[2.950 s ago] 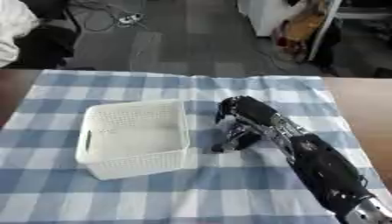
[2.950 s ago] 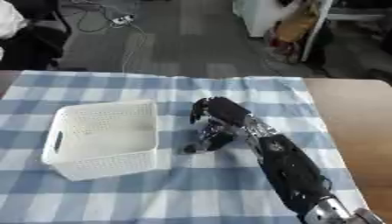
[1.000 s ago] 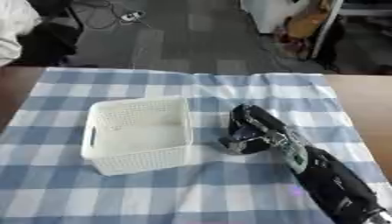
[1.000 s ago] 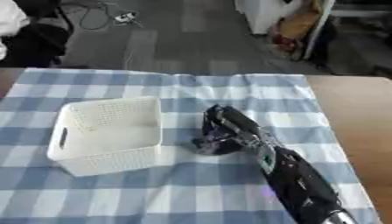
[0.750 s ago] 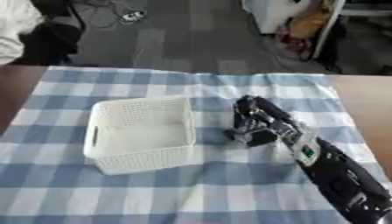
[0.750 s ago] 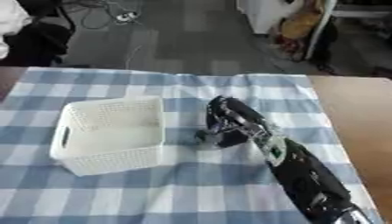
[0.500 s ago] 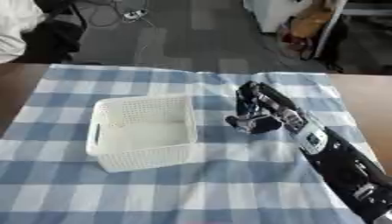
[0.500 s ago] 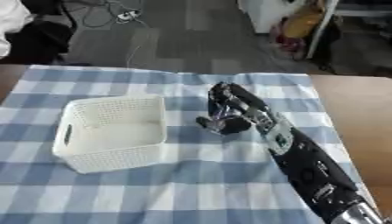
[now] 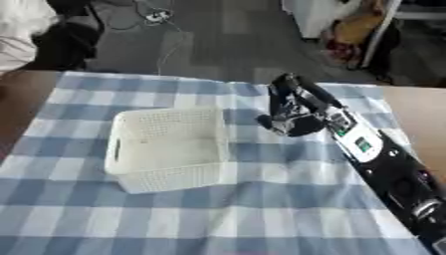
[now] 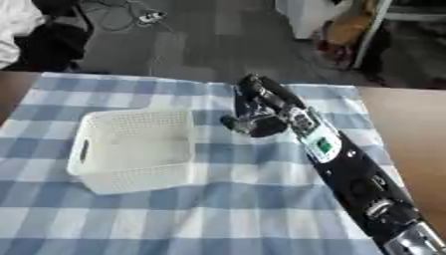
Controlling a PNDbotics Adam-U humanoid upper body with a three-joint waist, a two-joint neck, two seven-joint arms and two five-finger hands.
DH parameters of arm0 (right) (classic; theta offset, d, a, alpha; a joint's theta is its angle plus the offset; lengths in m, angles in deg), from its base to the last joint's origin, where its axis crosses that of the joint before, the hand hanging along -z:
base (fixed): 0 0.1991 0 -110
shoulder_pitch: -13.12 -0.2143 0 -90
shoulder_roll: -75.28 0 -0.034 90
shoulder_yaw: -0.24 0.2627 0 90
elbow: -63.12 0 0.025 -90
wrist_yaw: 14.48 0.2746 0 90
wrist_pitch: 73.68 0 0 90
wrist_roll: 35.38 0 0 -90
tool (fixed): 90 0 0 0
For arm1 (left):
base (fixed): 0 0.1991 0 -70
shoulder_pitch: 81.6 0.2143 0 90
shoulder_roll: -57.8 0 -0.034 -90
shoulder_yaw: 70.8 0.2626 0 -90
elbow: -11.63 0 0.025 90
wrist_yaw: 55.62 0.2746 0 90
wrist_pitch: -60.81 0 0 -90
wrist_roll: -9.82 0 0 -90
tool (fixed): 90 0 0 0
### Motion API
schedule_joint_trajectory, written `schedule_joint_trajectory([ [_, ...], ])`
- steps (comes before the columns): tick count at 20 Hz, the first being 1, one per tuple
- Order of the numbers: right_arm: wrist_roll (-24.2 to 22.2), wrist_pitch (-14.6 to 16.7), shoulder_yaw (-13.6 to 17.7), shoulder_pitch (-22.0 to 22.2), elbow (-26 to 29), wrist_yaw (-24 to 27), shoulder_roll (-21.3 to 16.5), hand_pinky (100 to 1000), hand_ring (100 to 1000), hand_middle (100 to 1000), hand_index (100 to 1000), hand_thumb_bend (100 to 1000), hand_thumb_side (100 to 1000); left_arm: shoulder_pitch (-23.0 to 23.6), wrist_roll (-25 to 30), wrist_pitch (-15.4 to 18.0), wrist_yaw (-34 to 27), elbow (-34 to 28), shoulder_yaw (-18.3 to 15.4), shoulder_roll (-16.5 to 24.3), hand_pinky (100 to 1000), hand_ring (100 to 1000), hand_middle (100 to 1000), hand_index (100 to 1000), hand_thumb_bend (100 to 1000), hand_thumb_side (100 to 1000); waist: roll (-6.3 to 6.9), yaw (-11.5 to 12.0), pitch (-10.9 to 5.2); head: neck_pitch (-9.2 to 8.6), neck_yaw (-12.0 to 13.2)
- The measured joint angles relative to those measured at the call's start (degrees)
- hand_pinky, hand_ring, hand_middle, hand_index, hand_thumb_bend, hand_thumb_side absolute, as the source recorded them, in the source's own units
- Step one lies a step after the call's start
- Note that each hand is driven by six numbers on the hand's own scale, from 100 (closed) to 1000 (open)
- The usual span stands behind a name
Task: Pick up objects on the table and place them in the box.
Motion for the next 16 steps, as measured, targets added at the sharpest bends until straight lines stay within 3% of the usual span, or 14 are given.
schedule_joint_trajectory([
  [16,-3.6,0.8,-2.4,-5.3,0.9,1.8,4.3,100,100,100,116,364,449,-2.0,0.6,0.4,-0.8,0.1,0.2,-0.4,763,616,945,745,110,876,-1.44,3.5,-0.01,0.02,0.9],
])
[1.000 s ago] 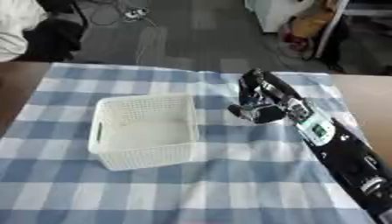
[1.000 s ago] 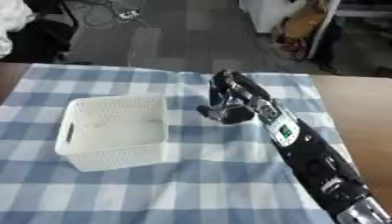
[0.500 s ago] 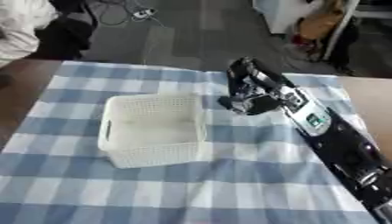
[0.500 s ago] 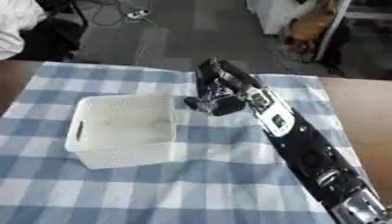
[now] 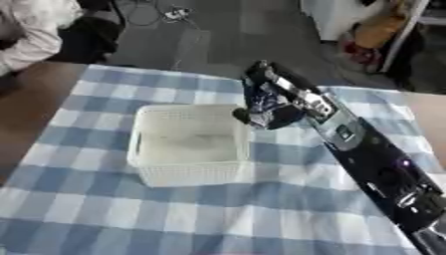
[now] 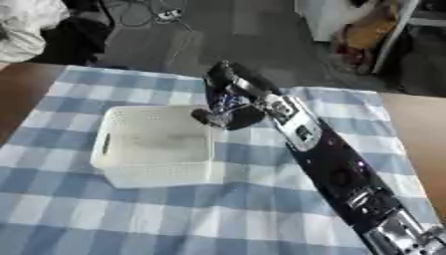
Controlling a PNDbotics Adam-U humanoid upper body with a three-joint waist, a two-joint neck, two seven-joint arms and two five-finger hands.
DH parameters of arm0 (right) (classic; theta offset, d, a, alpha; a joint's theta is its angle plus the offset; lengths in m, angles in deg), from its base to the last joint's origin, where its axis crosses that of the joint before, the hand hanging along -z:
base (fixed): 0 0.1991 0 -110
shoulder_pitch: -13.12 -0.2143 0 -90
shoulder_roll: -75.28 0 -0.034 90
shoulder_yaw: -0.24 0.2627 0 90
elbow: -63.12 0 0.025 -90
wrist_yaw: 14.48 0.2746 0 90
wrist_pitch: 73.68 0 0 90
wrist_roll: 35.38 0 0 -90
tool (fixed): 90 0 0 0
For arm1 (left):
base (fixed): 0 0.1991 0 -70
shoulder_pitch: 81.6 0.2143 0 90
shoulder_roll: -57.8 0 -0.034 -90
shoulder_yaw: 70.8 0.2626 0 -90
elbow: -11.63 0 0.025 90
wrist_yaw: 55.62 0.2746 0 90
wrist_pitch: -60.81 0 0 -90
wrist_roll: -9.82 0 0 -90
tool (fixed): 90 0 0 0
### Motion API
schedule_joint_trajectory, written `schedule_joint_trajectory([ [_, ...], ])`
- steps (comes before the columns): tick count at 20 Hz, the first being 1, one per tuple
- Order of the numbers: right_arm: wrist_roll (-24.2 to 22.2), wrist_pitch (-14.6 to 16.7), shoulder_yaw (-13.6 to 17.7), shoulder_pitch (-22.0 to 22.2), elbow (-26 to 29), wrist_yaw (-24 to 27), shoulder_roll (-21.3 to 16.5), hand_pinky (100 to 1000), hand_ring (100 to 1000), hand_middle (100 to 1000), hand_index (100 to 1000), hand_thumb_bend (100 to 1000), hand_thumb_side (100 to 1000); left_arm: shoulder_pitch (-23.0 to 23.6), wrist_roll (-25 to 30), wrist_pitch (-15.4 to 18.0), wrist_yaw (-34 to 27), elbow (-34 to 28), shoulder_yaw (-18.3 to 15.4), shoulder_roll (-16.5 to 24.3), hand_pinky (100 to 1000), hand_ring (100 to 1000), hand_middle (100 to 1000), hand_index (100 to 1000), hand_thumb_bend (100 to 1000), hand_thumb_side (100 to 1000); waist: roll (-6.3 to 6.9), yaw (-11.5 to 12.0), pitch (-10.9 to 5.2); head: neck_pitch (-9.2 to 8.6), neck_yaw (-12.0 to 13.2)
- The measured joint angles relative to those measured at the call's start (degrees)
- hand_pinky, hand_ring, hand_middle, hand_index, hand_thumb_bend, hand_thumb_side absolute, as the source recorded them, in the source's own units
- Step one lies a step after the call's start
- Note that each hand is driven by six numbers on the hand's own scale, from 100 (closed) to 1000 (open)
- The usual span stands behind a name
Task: Pick up objects on the table and place them in the box.
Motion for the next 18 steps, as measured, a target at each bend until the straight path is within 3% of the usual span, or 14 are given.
schedule_joint_trajectory([
  [17,1.6,1.9,0.7,-1.9,-3.2,-0.4,0.5,100,100,100,123,363,446,-5.7,0.4,0.4,-0.6,0.0,0.3,-3.3,759,615,942,743,122,878,-3.83,7.3,1.41,-1.58,-1.0],
  [18,1.8,2.1,0.7,-1.9,-3.3,-0.6,0.5,100,100,100,141,432,432,-5.8,0.5,0.2,-0.6,0.0,0.4,-3.4,758,615,941,743,122,877,-3.94,7.5,1.42,-1.60,-1.0],
])
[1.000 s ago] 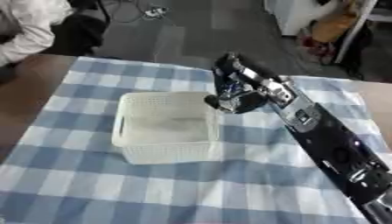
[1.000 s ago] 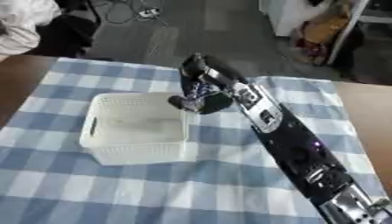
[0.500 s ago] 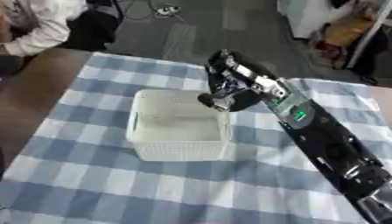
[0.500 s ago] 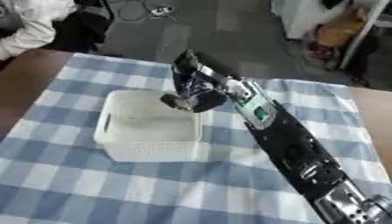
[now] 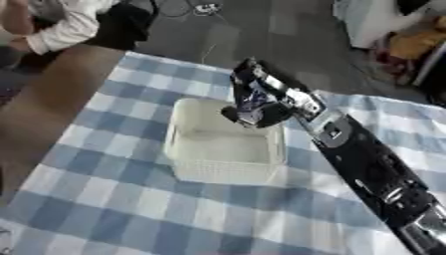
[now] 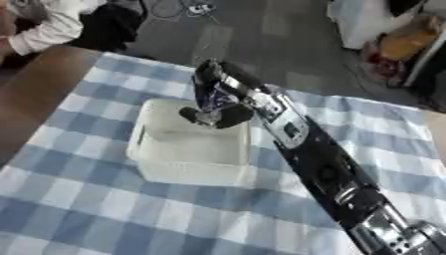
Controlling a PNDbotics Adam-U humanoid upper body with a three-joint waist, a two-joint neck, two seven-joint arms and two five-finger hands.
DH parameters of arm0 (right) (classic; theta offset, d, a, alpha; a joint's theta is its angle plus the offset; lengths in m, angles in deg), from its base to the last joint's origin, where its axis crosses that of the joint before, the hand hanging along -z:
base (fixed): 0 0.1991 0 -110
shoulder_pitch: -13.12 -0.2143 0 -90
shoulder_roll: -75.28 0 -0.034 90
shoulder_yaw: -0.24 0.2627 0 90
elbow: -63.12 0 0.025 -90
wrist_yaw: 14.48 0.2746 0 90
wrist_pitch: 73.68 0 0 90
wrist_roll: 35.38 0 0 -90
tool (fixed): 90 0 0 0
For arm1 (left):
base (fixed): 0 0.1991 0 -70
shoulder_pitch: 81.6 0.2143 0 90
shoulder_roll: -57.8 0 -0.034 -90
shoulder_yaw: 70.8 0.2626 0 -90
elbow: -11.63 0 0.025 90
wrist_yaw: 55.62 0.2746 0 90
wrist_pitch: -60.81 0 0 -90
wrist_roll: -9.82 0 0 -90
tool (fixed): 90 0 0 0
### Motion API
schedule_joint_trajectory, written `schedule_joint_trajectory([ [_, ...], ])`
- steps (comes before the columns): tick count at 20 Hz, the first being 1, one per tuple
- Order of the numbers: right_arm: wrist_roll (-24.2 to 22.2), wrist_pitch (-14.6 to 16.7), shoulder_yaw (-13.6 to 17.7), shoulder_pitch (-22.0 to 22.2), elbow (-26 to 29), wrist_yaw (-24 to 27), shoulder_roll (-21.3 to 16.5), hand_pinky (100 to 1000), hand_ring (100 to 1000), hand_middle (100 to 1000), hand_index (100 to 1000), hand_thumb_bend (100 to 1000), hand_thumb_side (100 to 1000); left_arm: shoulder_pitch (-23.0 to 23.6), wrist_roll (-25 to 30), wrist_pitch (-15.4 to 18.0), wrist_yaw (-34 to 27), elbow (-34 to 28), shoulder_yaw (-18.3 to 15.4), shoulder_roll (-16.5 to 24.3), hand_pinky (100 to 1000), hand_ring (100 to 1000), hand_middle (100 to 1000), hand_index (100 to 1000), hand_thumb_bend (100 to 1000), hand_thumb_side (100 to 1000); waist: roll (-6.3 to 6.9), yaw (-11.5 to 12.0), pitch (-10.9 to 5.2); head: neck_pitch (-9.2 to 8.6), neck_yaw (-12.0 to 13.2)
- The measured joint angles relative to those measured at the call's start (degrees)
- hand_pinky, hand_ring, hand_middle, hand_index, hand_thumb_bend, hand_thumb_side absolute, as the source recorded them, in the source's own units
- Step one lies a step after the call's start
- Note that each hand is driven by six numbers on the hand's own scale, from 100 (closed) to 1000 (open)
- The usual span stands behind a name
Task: Pick up objects on the table and place them in the box.
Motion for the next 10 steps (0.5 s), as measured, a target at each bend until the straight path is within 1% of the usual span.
schedule_joint_trajectory([
  [1,0.3,0.1,0.1,0.0,-0.1,-0.1,0.0,100,100,100,145,426,463,-0.3,-0.1,-0.1,0.0,0.0,0.1,-0.2,759,615,941,743,121,877,-0.13,0.1,0.01,-0.01,0.0],
  [2,0.7,0.2,0.1,0.0,-0.2,-0.5,0.0,100,100,100,188,427,532,-0.3,-0.1,-0.2,0.0,0.0,0.1,-0.4,759,615,941,742,122,878,-0.24,0.2,0.02,-0.02,0.0],
  [3,1.3,0.5,0.2,0.0,-0.2,-1.2,0.0,100,100,100,188,427,532,-0.4,-0.2,-0.3,0.0,0.0,0.1,-0.4,759,615,941,742,122,878,-0.31,0.3,0.03,-0.04,0.0],
  [4,2.0,0.8,0.2,-0.1,-0.2,-2.1,0.0,100,186,263,392,472,637,-0.4,-0.2,-0.4,0.1,0.0,0.1,-0.4,758,615,941,742,121,878,-0.35,0.4,0.03,-0.11,0.0],
  [5,2.7,1.3,0.2,-0.1,-0.1,-3.2,0.0,100,186,263,392,472,637,-0.5,-0.3,-0.5,0.1,0.0,0.1,-0.4,758,615,941,742,121,878,-0.37,0.4,0.03,-0.29,0.0],
  [6,3.4,1.9,0.2,-0.1,0.0,-4.6,0.0,100,293,447,520,499,747,-0.6,-0.3,-0.6,0.2,0.0,0.1,-0.4,757,615,941,742,121,877,-0.41,0.4,0.03,-0.46,0.0],
  [7,4.0,2.5,0.3,-0.1,0.2,-6.1,-0.1,100,299,426,501,486,721,-0.6,-0.4,-0.7,0.2,0.0,0.1,-0.4,758,615,941,742,121,877,-0.42,0.4,0.03,-0.52,0.0],
  [8,4.6,3.2,0.4,-0.1,0.2,-7.8,-0.1,100,339,534,587,530,841,-0.6,-0.5,-0.8,0.3,0.0,0.1,-0.4,758,614,941,742,120,877,-0.42,0.4,0.03,-0.53,0.0],
  [9,5.1,3.9,0.5,-0.1,0.2,-9.3,-0.1,100,368,557,601,529,856,-0.6,-0.6,-0.8,0.4,0.0,0.1,-0.4,758,614,941,742,120,878,-0.42,0.4,0.03,-0.53,0.0],
  [10,5.5,4.6,0.5,-0.1,0.2,-10.7,-0.1,100,428,607,641,522,909,-0.6,-0.6,-1.0,0.5,0.0,0.1,-0.4,757,614,941,742,118,877,-0.42,0.3,0.03,-0.53,0.0],
])
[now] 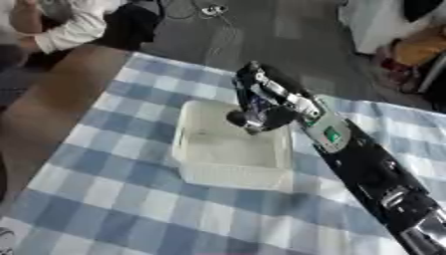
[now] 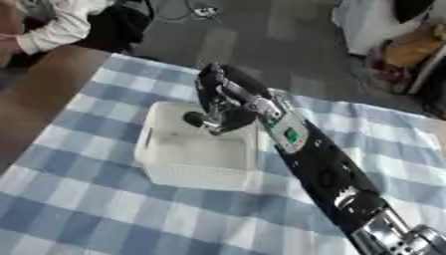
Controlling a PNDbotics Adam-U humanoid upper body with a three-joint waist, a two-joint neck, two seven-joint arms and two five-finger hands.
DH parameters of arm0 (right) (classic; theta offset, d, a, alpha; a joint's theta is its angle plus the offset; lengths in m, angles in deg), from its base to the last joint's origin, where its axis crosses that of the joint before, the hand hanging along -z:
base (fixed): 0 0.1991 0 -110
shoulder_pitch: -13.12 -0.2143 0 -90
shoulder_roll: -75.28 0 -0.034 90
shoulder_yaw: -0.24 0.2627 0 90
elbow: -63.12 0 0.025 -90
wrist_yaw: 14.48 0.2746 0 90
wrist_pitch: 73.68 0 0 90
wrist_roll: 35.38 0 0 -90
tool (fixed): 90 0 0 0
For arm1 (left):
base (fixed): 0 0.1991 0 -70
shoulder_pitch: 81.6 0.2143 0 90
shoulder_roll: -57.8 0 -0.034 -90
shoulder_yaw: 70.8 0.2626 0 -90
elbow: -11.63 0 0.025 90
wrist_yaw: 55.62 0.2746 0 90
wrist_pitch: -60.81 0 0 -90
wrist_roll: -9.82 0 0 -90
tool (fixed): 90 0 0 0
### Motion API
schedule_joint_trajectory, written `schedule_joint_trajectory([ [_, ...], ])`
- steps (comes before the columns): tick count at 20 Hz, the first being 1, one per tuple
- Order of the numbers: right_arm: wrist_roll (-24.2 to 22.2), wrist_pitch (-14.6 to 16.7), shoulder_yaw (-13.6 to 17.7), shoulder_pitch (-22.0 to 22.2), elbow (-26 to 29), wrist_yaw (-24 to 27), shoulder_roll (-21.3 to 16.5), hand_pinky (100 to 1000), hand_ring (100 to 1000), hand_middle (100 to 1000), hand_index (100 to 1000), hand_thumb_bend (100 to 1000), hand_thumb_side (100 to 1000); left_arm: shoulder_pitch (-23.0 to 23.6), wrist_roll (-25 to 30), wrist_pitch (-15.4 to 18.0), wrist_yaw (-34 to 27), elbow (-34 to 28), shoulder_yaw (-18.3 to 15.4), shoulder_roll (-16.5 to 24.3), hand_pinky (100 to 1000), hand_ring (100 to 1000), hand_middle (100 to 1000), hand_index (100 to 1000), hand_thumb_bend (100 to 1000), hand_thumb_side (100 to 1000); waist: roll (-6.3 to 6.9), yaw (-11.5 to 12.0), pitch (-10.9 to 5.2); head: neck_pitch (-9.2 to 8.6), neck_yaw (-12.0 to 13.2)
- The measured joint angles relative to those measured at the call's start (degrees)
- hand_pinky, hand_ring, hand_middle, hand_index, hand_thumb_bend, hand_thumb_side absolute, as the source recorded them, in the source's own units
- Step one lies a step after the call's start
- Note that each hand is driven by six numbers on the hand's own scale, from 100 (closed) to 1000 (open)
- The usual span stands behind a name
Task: Pick up objects on the table and place them in the box.
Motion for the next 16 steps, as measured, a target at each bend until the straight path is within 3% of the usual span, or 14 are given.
schedule_joint_trajectory([
  [1,0.3,0.6,0.0,0.0,0.0,-1.2,0.0,100,410,592,629,526,890,0.0,0.0,-0.1,0.1,0.0,0.0,0.0,757,614,941,742,119,877,0.00,-0.1,0.00,0.00,0.0],
  [2,0.6,1.1,0.0,0.0,0.0,-2.2,0.0,260,509,679,687,526,956,0.0,0.0,-0.2,0.1,0.0,0.0,0.0,757,614,941,742,118,876,0.00,-0.1,0.00,-0.01,0.0],
  [3,0.8,1.5,0.0,0.0,-0.1,-3.0,0.0,283,518,686,691,526,961,0.0,0.0,-0.2,0.2,0.0,0.0,0.0,757,614,941,742,118,876,0.00,-0.2,0.00,-0.01,0.0],
  [5,1.1,2.2,0.0,0.0,-0.3,-4.0,0.0,454,600,753,745,534,1000,0.0,0.0,-0.3,0.4,0.0,0.0,0.0,757,614,941,742,118,878,0.00,-0.2,0.00,-0.11,0.0],
  [8,1.2,2.8,0.0,0.0,-0.5,-4.8,0.0,581,643,782,772,520,1000,0.0,-0.1,-0.3,0.6,0.0,0.0,0.0,757,614,941,742,118,877,0.01,-0.5,0.00,-0.25,0.0],
  [14,1.0,3.2,0.0,0.4,-0.7,-4.8,0.0,646,663,783,795,468,1000,0.0,-0.2,-0.4,0.6,0.0,0.0,0.0,758,613,943,741,117,879,0.01,-0.6,0.00,-0.52,0.2],
  [16,1.1,3.2,-0.2,1.5,0.4,-3.1,0.0,639,688,777,797,449,1000,0.2,-0.3,-0.5,0.6,0.0,0.0,0.1,759,612,945,741,115,881,0.01,-1.3,0.00,-2.45,-0.4],
])
